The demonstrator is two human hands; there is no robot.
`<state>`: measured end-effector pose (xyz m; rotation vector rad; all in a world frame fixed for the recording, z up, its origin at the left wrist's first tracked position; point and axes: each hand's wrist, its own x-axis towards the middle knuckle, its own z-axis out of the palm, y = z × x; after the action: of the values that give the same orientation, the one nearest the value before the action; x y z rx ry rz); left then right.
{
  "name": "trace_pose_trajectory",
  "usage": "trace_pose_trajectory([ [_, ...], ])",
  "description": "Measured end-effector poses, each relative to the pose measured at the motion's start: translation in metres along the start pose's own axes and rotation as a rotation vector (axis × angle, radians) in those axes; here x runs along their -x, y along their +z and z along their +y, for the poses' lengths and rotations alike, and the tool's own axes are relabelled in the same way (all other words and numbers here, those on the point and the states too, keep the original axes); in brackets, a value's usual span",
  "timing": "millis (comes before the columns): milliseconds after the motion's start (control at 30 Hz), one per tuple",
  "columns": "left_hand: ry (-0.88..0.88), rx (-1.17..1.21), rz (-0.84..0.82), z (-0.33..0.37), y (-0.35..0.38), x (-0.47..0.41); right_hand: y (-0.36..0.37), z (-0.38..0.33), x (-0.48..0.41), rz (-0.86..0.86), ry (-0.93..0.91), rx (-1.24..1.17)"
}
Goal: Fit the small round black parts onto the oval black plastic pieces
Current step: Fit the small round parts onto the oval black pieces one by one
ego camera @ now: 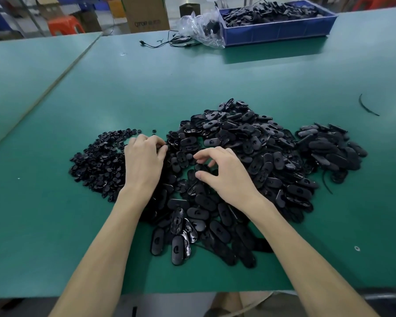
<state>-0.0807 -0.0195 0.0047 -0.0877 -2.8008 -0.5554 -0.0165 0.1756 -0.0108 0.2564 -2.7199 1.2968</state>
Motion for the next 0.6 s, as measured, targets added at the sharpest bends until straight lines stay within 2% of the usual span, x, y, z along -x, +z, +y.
trace_pose_trajectory([
  [167, -0.009, 0.1, 0.02, 0.0037, 0.0007, 0.0007, -0.0041, -0.0025, 0.0017, 0.018, 0.005, -0.098],
  [367, -0.03, 0.073, 0.071, 0.0015, 0.0029, 0.0004, -0.0063, -0.0052, 0.0016, 0.05, 0.055, -0.204],
  [600, 0.063, 0.173, 0.164, 0.0066, -0.0006, 0.0034, -0.0057, -0.0035, 0.0011, 0.072, 0.019, -0.226],
])
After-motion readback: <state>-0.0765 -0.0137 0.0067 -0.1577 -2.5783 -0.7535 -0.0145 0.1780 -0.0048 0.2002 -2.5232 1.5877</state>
